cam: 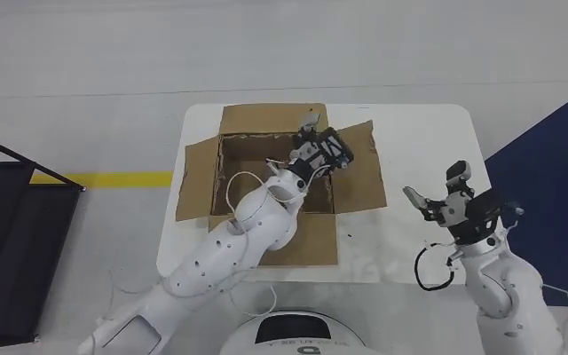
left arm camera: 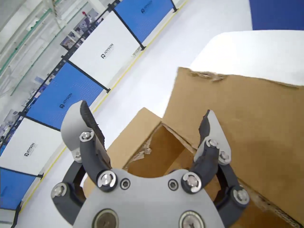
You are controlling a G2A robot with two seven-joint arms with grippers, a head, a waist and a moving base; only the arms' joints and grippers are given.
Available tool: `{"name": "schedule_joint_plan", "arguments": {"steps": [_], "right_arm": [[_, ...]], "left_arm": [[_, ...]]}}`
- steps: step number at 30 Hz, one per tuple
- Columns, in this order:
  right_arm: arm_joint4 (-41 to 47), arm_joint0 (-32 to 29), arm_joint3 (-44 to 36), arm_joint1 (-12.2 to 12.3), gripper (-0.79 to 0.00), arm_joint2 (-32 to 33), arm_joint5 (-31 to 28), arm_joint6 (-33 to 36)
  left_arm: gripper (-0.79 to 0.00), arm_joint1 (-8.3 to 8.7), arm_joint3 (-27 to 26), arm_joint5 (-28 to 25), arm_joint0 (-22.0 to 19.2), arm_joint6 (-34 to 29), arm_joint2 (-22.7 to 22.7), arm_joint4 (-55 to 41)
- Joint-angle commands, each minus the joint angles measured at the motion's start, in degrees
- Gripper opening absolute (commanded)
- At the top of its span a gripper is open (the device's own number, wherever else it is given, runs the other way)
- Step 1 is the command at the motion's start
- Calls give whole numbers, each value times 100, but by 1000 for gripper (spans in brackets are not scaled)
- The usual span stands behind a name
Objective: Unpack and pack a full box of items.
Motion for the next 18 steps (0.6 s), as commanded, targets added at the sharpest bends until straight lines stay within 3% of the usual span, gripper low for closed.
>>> {"name": "schedule_joint_plan", "arguments": {"steps": [1, 9, 18], "right_arm": [[-144, 161, -198, 19, 0, -28, -99, 166], [-450, 1281, -581, 117, 0, -456, -728, 1039], [337, 3659, 468, 157, 0, -2076, -1575, 2953]], "left_arm": [[0, 63, -222, 65, 155, -84, -347, 138], [0, 329, -1154, 103, 1203, -106, -1872, 302], [0, 444, -1730, 275, 2030, 55, -3038, 67]]}}
